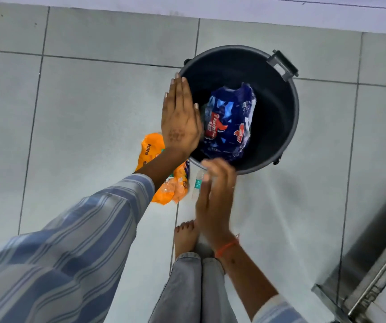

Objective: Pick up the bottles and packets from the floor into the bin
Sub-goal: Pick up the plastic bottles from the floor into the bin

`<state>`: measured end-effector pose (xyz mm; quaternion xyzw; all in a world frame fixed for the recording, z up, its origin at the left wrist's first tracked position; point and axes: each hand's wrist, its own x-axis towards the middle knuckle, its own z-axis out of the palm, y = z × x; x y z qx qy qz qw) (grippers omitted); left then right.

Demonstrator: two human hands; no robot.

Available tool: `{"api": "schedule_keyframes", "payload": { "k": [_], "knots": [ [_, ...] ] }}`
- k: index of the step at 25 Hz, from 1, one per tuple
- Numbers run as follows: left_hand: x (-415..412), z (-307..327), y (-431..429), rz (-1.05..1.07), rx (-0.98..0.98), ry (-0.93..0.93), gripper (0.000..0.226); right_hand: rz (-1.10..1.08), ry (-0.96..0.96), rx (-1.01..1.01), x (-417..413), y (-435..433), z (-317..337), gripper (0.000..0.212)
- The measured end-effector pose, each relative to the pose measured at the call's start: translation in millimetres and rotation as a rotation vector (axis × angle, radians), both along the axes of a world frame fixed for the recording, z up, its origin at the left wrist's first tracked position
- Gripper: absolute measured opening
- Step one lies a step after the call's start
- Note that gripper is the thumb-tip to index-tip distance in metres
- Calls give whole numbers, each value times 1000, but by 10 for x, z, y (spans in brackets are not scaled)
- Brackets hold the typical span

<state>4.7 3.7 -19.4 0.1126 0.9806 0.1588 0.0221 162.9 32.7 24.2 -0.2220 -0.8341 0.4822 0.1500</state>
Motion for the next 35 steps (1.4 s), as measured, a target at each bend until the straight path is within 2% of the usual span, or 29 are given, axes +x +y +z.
{"api": "schedule_keyframes", "payload": {
  "k": [2,6,9,11,13,15,17,20,23,27,29,31,35],
  "knots": [
    [7,-9,0,3,10,0,55,131,-177,-100,180,-236,-289,43],
    [19,-57,-19,21,25,19,55,267,-532,10,274,-195,-1207,34],
    [23,-91,1,17,37,73,54,221,-931,34,237,-112,-1724,69],
    [-5,-158,-31,19,49,113,54,127,-1037,-18,163,-174,-1999,88],
    [-7,-215,-43,24,49,135,54,91,-1064,-19,130,-212,-2219,93],
    [0,-203,-14,15,60,149,53,114,-1050,42,205,-194,-2250,85],
    [16,-176,-1,15,63,138,53,170,-889,64,354,-188,-2047,78],
    [11,-66,4,-2,20,82,54,263,-561,-22,533,-127,-1357,76],
    [24,-14,27,-4,-16,35,55,300,-346,-119,572,48,-587,73],
    [11,27,6,-2,29,-27,55,256,-71,33,319,353,195,65],
    [-13,77,-36,2,138,-42,54,165,-14,140,7,530,341,66],
    [25,128,-107,33,282,-29,51,67,-36,224,-330,727,332,66],
    [258,-29,-458,327,416,21,48,103,-265,455,-681,994,41,69]
  ]
}}
